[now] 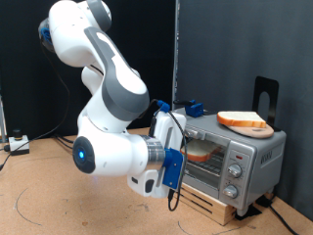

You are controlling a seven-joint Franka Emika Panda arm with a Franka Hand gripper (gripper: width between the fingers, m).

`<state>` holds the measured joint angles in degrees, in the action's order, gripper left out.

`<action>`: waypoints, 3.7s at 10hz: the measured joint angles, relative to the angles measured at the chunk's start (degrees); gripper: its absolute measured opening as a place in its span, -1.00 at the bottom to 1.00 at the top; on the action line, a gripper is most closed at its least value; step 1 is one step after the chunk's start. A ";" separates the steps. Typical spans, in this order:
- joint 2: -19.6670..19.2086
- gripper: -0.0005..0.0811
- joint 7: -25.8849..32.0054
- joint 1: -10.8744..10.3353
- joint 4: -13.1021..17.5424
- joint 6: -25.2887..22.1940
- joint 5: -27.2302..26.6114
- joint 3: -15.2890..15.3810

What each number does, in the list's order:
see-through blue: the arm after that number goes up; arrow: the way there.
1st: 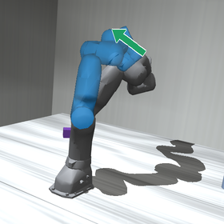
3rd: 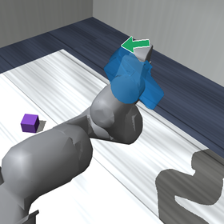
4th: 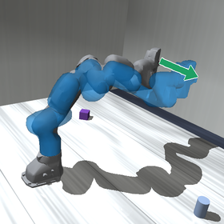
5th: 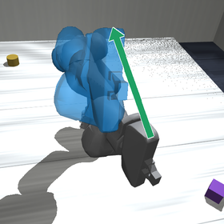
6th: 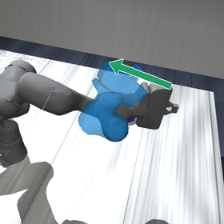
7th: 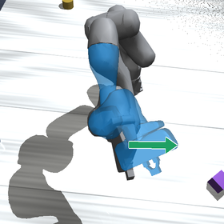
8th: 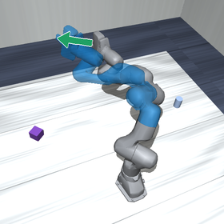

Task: Make a piece of toast with the oven

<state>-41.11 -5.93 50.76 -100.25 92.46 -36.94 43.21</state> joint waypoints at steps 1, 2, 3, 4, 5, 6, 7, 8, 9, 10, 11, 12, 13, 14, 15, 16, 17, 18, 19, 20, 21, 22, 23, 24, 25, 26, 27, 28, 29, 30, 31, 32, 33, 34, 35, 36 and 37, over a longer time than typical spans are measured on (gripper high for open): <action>-1.68 0.99 -0.82 -1.64 1.43 1.18 0.64 -0.61; -3.24 0.99 -2.17 -3.28 2.80 2.20 0.85 -1.36; -4.88 0.99 -3.71 -4.88 4.28 3.12 0.92 -2.06; -6.73 0.99 -4.86 -6.22 6.52 3.24 1.00 -2.73; -6.72 0.99 -4.64 -6.20 6.47 3.20 1.00 -2.73; -6.95 0.99 -4.59 -6.11 6.62 0.87 0.61 -2.72; -7.52 0.99 -3.00 -5.98 6.69 -0.14 -0.11 -2.60; -8.47 0.99 -0.01 -6.03 6.73 0.16 -0.43 -2.28; -9.61 0.99 3.28 -6.34 6.80 0.60 -0.42 -2.05; -10.66 0.99 6.32 -6.87 6.85 1.27 0.29 -2.03; -11.49 0.99 8.28 -7.62 6.85 1.97 1.78 -2.22; -12.18 0.99 9.50 -8.52 6.66 2.83 3.19 -2.61; -12.92 0.99 9.79 -9.26 6.54 3.71 3.84 -2.87; -13.62 0.99 9.84 -9.90 6.44 4.83 3.93 -3.04; -14.28 0.99 9.84 -10.40 6.47 5.53 3.93 -3.09; -14.94 0.99 9.84 -10.86 6.58 5.90 3.93 -3.10; -15.53 0.99 9.84 -11.33 6.92 5.93 3.93 -3.11; -16.22 0.99 9.84 -11.83 7.40 5.92 4.09 -3.12; -16.64 0.99 9.92 -12.35 7.74 5.92 4.31 -3.12; -17.00 0.99 10.13 -12.88 8.13 5.93 4.52 -3.12; -17.35 0.99 10.41 -13.44 8.42 5.94 4.93 -3.13; -17.51 0.99 10.69 -14.00 8.51 6.03 5.25 -3.13; -17.57 0.99 10.79 -14.52 8.52 6.25 5.30 -3.13; -17.60 0.99 10.80 -14.98 8.49 6.63 5.30 -3.13; -17.62 0.99 10.80 -15.40 8.42 7.02 5.30 -3.12; -17.63 0.99 10.79 -15.74 8.37 7.25 5.30 -3.13; -17.64 0.99 10.79 -16.05 8.30 7.51 5.28 -3.13; -17.64 0.99 10.79 -16.31 8.23 7.74 5.25 -3.13; -17.65 0.99 10.79 -16.54 8.17 7.97 5.21 -3.12; -17.65 0.99 10.78 -16.75 8.13 8.25 5.11 -3.12; -17.66 0.99 10.75 -16.93 8.11 8.36 4.90 -3.12; -17.67 0.99 10.74 -17.06 8.08 8.42 4.73 -3.12; -17.67 0.99 10.66 -17.17 8.04 8.49 4.64 -3.12; -17.68 0.78 10.50 -17.29 7.99 8.65 4.58 -3.12; -17.68 0.78 10.43 -17.41 7.92 8.84 4.56 -3.12; -17.69 0.33 10.37 -17.54 7.87 8.94 4.49 -3.12; -17.69 0.33 10.36 -17.61 7.80 8.95 4.45 -3.12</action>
<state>-58.80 4.42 33.15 -92.46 101.41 -32.49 40.09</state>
